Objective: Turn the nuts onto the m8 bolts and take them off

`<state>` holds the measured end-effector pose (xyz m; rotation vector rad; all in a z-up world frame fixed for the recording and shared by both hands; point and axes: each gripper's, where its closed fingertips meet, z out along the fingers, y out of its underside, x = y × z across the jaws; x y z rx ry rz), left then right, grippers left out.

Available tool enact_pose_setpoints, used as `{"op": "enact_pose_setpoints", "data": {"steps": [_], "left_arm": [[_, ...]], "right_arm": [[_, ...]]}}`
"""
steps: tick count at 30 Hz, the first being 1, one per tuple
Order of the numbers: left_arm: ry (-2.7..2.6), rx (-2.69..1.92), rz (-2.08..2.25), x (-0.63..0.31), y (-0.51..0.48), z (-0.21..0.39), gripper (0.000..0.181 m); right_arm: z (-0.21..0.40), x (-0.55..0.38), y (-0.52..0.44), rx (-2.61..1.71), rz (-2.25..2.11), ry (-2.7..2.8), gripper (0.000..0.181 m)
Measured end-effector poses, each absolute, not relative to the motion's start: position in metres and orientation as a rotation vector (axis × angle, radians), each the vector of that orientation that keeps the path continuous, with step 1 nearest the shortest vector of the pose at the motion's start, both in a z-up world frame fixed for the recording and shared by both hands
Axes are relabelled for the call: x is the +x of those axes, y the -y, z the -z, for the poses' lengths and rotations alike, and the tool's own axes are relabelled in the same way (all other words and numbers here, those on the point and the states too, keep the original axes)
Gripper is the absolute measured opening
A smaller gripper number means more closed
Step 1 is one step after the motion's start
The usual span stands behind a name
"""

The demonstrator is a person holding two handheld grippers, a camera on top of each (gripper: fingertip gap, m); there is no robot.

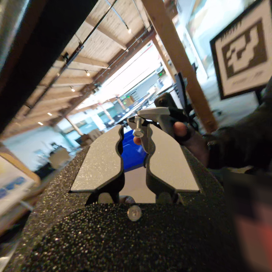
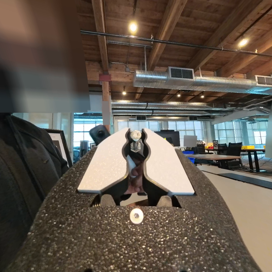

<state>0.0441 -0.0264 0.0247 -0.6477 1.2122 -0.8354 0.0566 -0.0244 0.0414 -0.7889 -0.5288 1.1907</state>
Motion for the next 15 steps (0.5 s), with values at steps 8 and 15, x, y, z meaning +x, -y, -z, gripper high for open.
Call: {"op": "enact_pose_setpoints", "data": {"steps": [8,15], "left_arm": [[-1.155,-0.924,1.472,0.05,0.024,-0.018,0.031],[-1.183,-0.886,1.226,0.061,0.025,-0.012,0.014]], "right_arm": [[-0.041,0.058,0.023,-0.787,-1.193,0.521,0.015],[-0.04,0.054,0.024,-0.789,-1.194,0.532,0.015]]}}
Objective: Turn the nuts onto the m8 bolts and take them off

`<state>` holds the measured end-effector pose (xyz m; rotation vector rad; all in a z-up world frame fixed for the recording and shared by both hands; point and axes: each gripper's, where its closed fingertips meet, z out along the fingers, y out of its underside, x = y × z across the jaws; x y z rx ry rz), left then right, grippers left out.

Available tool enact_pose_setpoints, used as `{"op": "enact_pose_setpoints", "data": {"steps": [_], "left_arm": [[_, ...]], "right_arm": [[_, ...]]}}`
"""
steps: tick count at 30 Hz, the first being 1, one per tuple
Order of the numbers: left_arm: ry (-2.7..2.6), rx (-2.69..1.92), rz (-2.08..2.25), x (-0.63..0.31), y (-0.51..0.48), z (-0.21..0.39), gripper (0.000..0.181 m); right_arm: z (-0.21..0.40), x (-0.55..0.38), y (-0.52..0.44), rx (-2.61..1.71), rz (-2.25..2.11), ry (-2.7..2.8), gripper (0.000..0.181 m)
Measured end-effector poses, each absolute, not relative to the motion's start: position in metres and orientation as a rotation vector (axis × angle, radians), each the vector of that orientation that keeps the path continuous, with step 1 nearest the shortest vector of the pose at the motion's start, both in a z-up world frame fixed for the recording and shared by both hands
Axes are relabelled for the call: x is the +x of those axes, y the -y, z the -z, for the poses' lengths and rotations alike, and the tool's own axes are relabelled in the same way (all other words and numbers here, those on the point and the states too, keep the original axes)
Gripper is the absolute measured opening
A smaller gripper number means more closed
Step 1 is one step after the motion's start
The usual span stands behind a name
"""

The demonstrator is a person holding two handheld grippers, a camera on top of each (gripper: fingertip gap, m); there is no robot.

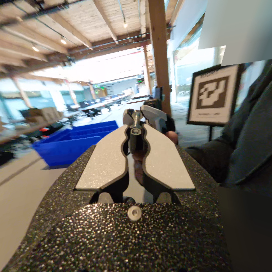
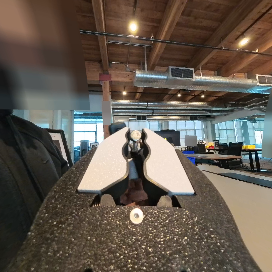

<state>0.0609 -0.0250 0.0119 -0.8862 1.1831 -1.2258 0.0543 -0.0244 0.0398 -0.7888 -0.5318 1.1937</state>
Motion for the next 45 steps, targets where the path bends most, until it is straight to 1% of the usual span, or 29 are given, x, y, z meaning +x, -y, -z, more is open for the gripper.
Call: {"op": "enact_pose_setpoints", "data": {"steps": [2,6,7,8,10,11,15,19,22,25,26,28,30,32,34,37,39,40,45], "left_arm": [[-1.19,-0.785,0.942,0.061,0.022,-0.014,0.014],[-1.169,-0.48,0.219,0.057,0.018,-0.018,0.014],[-1.176,-0.436,0.144,0.058,0.019,-0.017,0.017],[-1.188,-0.427,0.155,0.059,0.021,-0.015,0.023],[-1.183,-0.496,0.345,0.058,0.024,-0.016,0.031],[-1.184,-0.544,0.489,0.058,0.025,-0.016,0.032],[-1.166,-0.776,1.079,0.056,0.027,-0.02,0.033],[-1.092,-0.931,1.483,0.054,0.023,-0.022,0.033],[-1.08,-0.993,1.64,0.056,0.023,-0.019,0.033],[-1.093,-1.021,1.703,0.06,0.028,-0.016,0.032],[-1.088,-1.034,1.716,0.061,0.029,-0.016,0.029],[-1.083,-1.045,1.715,0.063,0.029,-0.015,0.016],[-1.091,-1.015,1.619,0.063,0.028,-0.015,0.016],[-1.128,-0.959,1.382,0.064,0.025,-0.014,0.016],[-1.172,-0.839,1.001,0.063,0.02,-0.014,0.016],[-1.202,-0.569,0.317,0.059,0.016,-0.018,0.016],[-1.196,-0.446,0.022,0.055,0.013,-0.02,0.016],[-1.198,-0.425,-0.027,0.054,0.012,-0.02,0.016],[-1.248,-0.424,0.0,0.048,0.008,-0.017,0.016]], "right_arm": [[-0.04,0.055,0.024,-0.789,-1.193,0.528,0.015],[-0.042,0.054,0.026,-0.779,-1.209,0.521,0.015],[-0.042,0.054,0.026,-0.779,-1.215,0.516,0.015],[-0.042,0.055,0.026,-0.776,-1.223,0.508,0.014],[-0.043,0.058,0.025,-0.767,-1.241,0.489,0.014],[-0.044,0.06,0.024,-0.763,-1.245,0.479,0.014],[-0.046,0.066,0.023,-0.758,-1.233,0.471,0.015],[-0.045,0.066,0.022,-0.762,-1.229,0.473,0.014],[-0.044,0.063,0.023,-0.768,-1.222,0.485,0.014],[-0.043,0.061,0.023,-0.773,-1.213,0.498,0.014],[-0.043,0.059,0.023,-0.776,-1.209,0.504,0.014],[-0.041,0.057,0.024,-0.783,-1.2,0.517,0.015],[-0.041,0.056,0.024,-0.784,-1.193,0.517,0.014],[-0.041,0.056,0.023,-0.791,-1.183,0.515,0.014],[-0.04,0.056,0.022,-0.797,-1.18,0.512,0.015],[-0.04,0.053,0.023,-0.799,-1.191,0.511,0.015],[-0.04,0.052,0.022,-0.806,-1.201,0.506,0.015],[-0.039,0.051,0.021,-0.813,-1.2,0.507,0.015],[-0.034,0.044,0.019,-0.881,-1.151,0.575,0.017]]}}
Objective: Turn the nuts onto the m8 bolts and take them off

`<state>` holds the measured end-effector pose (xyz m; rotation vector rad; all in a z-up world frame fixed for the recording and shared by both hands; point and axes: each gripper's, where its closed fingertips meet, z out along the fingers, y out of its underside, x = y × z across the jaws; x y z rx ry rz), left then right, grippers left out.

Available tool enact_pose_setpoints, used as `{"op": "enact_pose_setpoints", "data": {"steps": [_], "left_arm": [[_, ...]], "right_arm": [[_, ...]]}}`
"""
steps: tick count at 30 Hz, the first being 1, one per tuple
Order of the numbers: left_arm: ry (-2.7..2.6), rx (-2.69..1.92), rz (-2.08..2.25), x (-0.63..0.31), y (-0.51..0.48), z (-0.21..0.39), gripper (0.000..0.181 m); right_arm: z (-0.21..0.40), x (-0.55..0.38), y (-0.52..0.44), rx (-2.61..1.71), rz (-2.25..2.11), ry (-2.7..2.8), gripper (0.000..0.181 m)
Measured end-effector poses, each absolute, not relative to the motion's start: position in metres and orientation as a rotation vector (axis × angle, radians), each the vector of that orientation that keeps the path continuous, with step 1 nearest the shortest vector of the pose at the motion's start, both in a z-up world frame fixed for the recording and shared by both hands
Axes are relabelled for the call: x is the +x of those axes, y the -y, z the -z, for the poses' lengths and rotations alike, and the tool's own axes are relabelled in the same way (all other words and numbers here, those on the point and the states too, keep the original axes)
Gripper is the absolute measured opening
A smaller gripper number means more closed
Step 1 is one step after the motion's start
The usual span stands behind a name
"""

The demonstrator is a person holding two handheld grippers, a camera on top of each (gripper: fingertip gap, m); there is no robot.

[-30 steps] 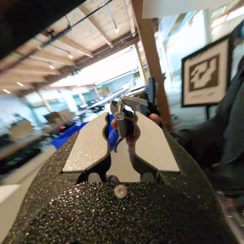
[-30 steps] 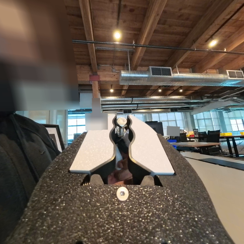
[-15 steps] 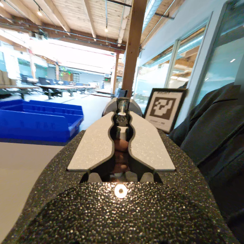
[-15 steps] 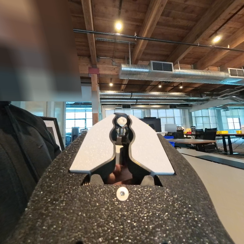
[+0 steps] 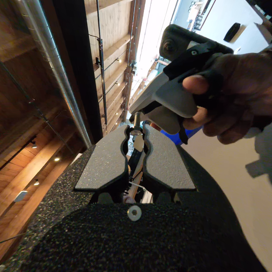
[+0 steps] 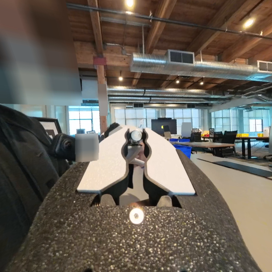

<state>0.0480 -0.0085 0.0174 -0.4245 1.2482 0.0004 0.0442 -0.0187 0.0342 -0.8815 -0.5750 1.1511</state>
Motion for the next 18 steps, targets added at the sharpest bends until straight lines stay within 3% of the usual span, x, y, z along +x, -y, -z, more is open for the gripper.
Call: {"op": "enact_pose_setpoints", "data": {"steps": [8,18], "left_arm": [[-1.391,-0.463,0.039,0.038,0.005,-0.009,0.015],[-1.561,-0.411,0.014,0.036,0.016,0.007,0.015]], "right_arm": [[-0.014,0.04,0.017,-1.035,-0.909,0.837,0.034],[0.004,0.032,0.023,-1.085,-0.86,0.98,0.029]]}}
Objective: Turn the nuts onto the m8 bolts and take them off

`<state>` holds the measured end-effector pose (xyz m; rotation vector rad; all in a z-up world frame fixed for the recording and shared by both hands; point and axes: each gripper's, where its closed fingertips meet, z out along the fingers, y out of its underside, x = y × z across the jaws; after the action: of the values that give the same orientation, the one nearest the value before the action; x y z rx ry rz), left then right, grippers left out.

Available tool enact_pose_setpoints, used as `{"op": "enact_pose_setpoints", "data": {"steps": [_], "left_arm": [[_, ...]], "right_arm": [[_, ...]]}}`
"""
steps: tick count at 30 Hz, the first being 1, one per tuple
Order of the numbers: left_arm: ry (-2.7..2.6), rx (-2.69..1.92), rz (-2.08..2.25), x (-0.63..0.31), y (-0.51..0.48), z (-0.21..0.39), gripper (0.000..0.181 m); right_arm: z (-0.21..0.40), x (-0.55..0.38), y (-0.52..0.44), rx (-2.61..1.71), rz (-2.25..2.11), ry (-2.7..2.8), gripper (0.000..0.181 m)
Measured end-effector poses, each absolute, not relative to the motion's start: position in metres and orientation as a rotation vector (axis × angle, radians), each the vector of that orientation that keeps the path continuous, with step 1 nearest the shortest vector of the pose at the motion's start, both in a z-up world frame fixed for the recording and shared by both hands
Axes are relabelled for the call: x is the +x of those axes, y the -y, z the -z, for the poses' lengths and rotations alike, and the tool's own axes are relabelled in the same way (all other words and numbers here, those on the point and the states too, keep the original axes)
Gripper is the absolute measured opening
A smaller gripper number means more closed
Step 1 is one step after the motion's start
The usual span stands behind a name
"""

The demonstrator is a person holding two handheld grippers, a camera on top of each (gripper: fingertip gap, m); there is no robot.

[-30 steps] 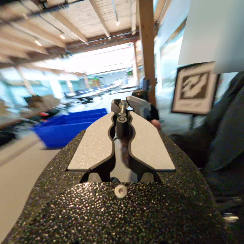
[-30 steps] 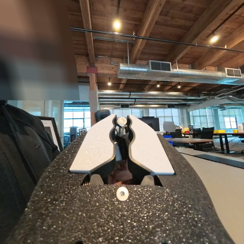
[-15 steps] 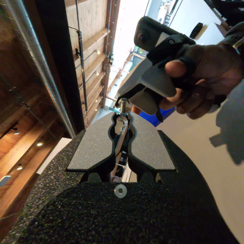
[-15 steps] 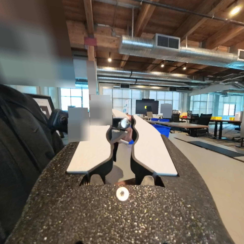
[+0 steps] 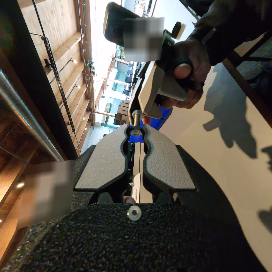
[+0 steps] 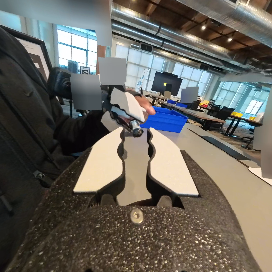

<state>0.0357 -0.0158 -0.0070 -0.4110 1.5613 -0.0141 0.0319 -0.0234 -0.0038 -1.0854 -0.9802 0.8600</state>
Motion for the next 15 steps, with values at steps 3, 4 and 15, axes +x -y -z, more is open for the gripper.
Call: {"op": "enact_pose_setpoints", "data": {"steps": [3,4,15], "left_arm": [[-1.577,-0.392,0.001,0.036,0.0177,0.0083,0.015],[-1.583,-0.388,-0.007,0.0361,0.0179,0.0092,0.015],[-1.589,-0.352,-0.072,0.0369,0.0177,0.0102,0.015]], "right_arm": [[0.0069,0.0295,0.0241,-1.098,-0.873,0.994,0.029],[0.0074,0.029,0.0244,-1.099,-0.879,0.995,0.029],[0.0103,0.0259,0.0241,-1.107,-0.92,0.992,0.016]]}}
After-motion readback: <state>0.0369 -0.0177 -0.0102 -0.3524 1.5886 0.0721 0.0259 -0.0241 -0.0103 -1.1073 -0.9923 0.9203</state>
